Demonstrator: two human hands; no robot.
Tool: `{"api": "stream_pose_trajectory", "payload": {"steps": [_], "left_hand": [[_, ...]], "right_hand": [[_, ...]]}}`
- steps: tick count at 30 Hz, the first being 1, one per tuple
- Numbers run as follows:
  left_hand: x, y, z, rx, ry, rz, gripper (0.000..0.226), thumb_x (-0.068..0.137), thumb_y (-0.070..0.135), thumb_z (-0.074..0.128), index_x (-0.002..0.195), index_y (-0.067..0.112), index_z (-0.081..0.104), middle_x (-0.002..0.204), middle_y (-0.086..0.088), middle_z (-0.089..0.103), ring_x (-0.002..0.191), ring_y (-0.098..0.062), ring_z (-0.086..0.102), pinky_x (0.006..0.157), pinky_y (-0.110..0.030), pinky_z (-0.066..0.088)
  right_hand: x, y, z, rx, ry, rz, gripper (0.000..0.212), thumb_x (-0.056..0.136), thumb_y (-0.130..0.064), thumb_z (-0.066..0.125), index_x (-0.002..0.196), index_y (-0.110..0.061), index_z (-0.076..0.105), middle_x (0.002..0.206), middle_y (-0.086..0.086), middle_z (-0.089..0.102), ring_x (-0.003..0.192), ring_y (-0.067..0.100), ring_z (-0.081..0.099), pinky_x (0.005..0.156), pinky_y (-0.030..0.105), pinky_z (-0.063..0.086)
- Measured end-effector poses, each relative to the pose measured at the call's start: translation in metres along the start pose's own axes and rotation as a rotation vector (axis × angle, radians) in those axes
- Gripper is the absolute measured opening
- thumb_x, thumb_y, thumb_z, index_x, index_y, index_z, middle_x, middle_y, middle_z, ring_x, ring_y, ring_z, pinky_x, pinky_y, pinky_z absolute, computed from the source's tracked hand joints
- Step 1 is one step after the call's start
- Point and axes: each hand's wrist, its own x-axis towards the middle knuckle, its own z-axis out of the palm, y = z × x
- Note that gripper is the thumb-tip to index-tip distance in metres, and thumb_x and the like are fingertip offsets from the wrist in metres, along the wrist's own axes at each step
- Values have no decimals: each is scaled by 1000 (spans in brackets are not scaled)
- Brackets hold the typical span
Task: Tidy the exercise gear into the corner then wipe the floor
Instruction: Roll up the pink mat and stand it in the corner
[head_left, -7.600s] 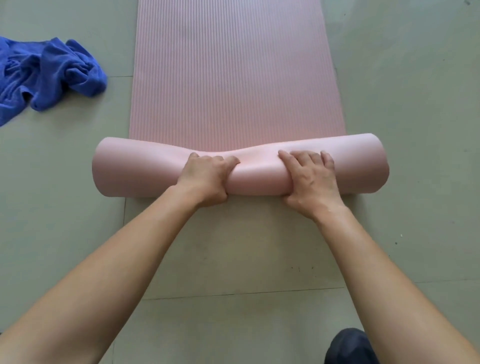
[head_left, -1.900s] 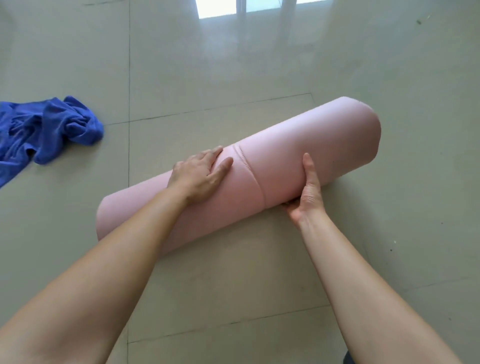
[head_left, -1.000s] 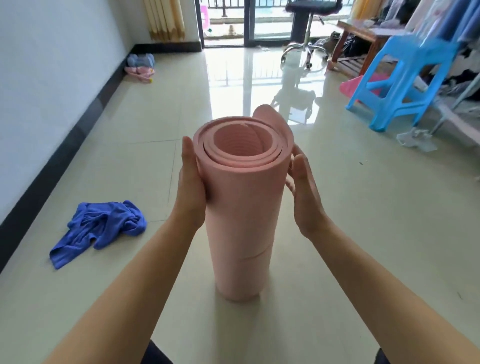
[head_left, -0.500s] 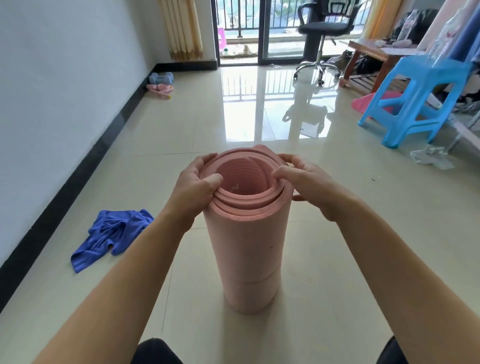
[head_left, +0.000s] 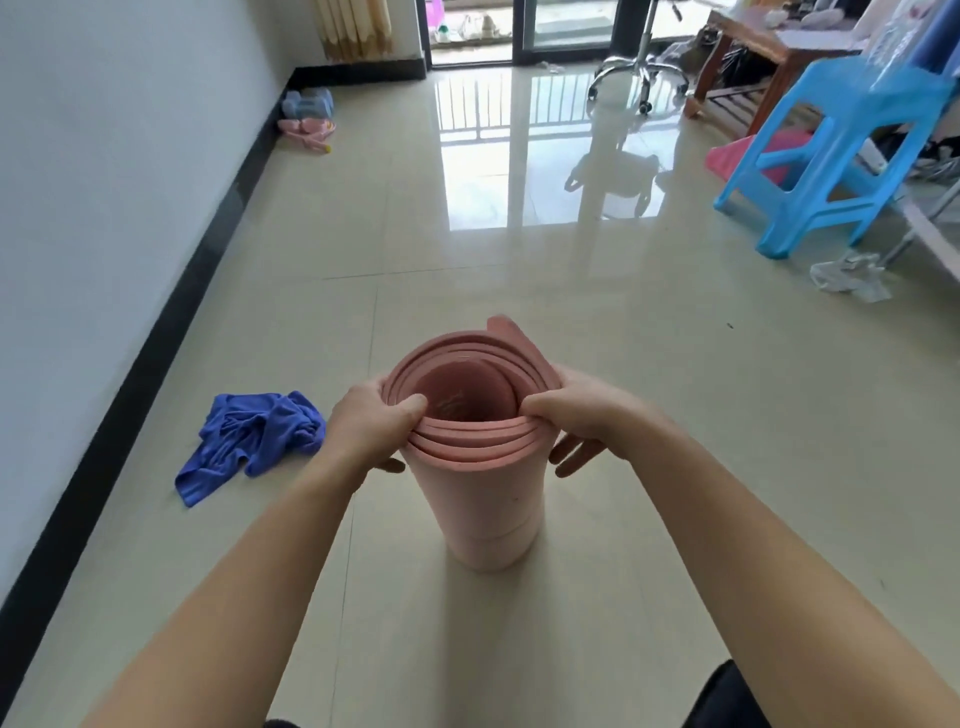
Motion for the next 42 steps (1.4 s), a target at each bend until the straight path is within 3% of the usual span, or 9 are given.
{"api": "stream_pose_trajectory", "payload": {"steps": [2, 9, 15, 18, 22, 26, 30, 34, 42], "left_hand": [[-24, 11, -5, -50, -3, -62, 25, 80, 19, 60, 103, 19, 68, 91, -9, 72, 82, -29, 71, 57, -46, 61], [-123, 102, -63, -90, -20, -32, 22, 83, 9, 60, 98, 21, 70, 82, -11, 73, 76, -35, 72, 58, -52, 60], [-210, 241, -155, -48, -29, 4, 22, 81, 19, 61, 102, 26, 62, 88, -7, 71, 79, -32, 71, 61, -53, 60], [-241, 292, -193, 92, 12, 100, 44, 73, 36, 69, 113, 29, 52, 95, 5, 65, 84, -21, 66, 68, -44, 60], [-260, 327, -224, 220, 136, 288, 39, 82, 19, 60, 119, 24, 49, 94, 6, 62, 85, -21, 61, 75, -35, 51], [-260, 344, -241, 191, 203, 442, 33, 87, 16, 55, 120, 20, 54, 92, 5, 65, 80, -20, 61, 74, -33, 49], [-245, 364, -247, 186, 216, 560, 37, 89, 14, 55, 126, 20, 54, 94, 5, 66, 77, -18, 61, 74, -30, 48], [-209, 390, -241, 200, 216, 644, 37, 93, 16, 57, 130, 17, 52, 93, 5, 65, 72, -15, 62, 72, -31, 55], [-55, 480, -188, 272, 257, 713, 38, 94, 19, 57, 132, 18, 52, 97, 7, 66, 79, -18, 65, 79, -38, 58]], "right_hand": [[-19, -8, -2, 10, -33, -1, 48, 82, -10, 50, 124, -33, 55, 101, 12, 67, 67, 30, 72, 60, 44, 62], [-137, -78, -31, 63, -32, -54, 74, 81, -7, 50, 139, -53, 41, 110, 0, 65, 91, 25, 70, 60, 39, 62], [-268, -202, -68, 11, 85, -176, 69, 78, -18, 51, 136, -55, 43, 106, -4, 67, 85, 22, 71, 61, 39, 63], [-319, -253, -82, -21, 136, -231, 65, 79, -21, 52, 136, -51, 44, 108, -4, 66, 87, 21, 70, 62, 40, 63], [-355, -293, -93, -73, 197, -285, 59, 85, -24, 56, 140, -42, 44, 102, -5, 64, 83, 18, 69, 61, 35, 63], [-363, -314, -100, -115, 273, -377, 63, 86, -26, 55, 141, -49, 38, 105, -4, 63, 79, 21, 69, 58, 35, 62], [-354, -327, -113, -180, 339, -475, 72, 90, -25, 50, 147, -59, 20, 122, -1, 58, 99, 22, 61, 67, 20, 52], [-322, -340, -139, -191, 390, -516, 72, 91, -23, 48, 145, -61, 19, 124, -1, 59, 105, 24, 60, 86, 33, 53], [-179, -379, -251, -149, 409, -588, 71, 90, -23, 47, 143, -63, 24, 121, -3, 63, 102, 22, 62, 90, 39, 55]]}}
